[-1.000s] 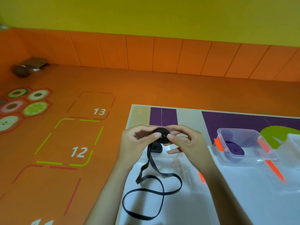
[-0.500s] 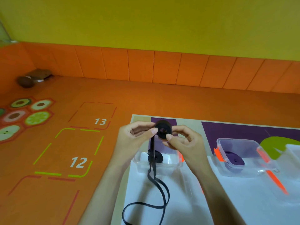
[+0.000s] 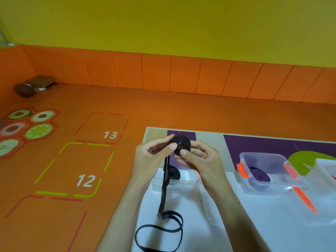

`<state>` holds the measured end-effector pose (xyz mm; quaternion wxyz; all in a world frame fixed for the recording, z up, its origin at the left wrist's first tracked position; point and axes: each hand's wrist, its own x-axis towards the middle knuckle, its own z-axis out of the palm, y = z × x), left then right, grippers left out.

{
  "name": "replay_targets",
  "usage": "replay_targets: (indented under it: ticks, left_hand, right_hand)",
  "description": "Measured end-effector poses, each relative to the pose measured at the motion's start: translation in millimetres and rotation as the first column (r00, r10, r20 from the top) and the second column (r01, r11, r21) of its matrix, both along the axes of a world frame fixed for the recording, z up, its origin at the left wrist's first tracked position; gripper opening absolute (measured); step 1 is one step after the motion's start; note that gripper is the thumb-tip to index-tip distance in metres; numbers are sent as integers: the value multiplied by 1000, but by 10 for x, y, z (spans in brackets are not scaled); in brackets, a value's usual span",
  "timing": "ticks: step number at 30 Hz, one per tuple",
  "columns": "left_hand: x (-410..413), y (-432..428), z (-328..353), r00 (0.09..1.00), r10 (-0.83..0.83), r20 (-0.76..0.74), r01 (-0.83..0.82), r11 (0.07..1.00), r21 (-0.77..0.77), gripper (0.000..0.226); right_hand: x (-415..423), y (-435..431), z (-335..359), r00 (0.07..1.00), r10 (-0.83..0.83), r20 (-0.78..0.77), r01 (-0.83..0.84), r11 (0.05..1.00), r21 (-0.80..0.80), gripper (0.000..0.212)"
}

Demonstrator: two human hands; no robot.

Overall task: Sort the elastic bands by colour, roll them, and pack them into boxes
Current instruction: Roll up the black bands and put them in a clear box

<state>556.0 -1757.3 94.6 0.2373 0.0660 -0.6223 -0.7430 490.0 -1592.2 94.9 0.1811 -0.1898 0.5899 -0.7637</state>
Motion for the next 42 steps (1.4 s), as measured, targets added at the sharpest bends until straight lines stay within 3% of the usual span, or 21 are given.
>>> replay_targets:
  ticks: [3,5,9,15,17,21,23,26,30,32,34,36,38,40,42]
  left_hand:
    - [58,-17,-89,1000,-6,22,8,998,-66,30]
    - [90,-12,-118,999,-40,33,44,989,-144,30]
    - [65,61,-126,999,-34,40,39,992,-119,29]
    - [30,142,-196,988,-81,131,56,981,183,23]
    - [32,113,-200,988,-66,138,38,980,194,19]
    - [59,52,-207,993,13,116,-4,997,-83,18]
    - [61,65,-203,994,-18,104,35,986,-166,20]
    - [36,96,-187,997,-16,82,30,984,-174,19]
    - [-25,132,-218,994,-34,99,30,999,42,22]
    - [-36,136,-240,988,-63,139,45,991,128,25]
    - [-31,84,-258,986,-38,160,28,997,68,19]
    - [-3,57,-266,986,-36,161,53,993,-106,27]
    - [-2,72,-278,986,-67,156,101,970,-222,28]
    - [-32,112,-284,989,-65,132,93,972,-216,23]
    - [-56,121,-267,991,-61,123,74,992,-105,24]
  right_hand:
    - [-65,123,-9,991,86,-104,-62,974,218,17]
    - [-120,204,-6,985,76,-154,-30,959,280,17]
    - [-133,235,-26,994,16,-105,-2,991,135,14]
    - [-20,70,-167,993,-46,110,60,990,-125,29]
    - [-21,99,-192,994,17,107,-8,996,-86,30]
    - [-162,288,-112,989,114,-96,-85,961,262,23]
    - [-209,335,-67,986,100,-132,-54,946,319,17]
    - [-207,326,-58,989,37,-144,2,965,262,6]
    - [-109,178,-159,997,-80,-15,80,996,49,20]
    - [-45,103,-273,995,-42,91,44,999,-20,23]
    - [-39,108,-348,994,46,103,-51,997,50,22]
    - [-102,185,-320,995,102,-8,-97,964,250,15]
    - [-174,243,-253,990,108,-95,-70,938,340,11]
    - [-203,250,-218,993,55,-106,-22,957,290,10]
    - [-189,220,-247,997,-13,-73,26,984,176,11]
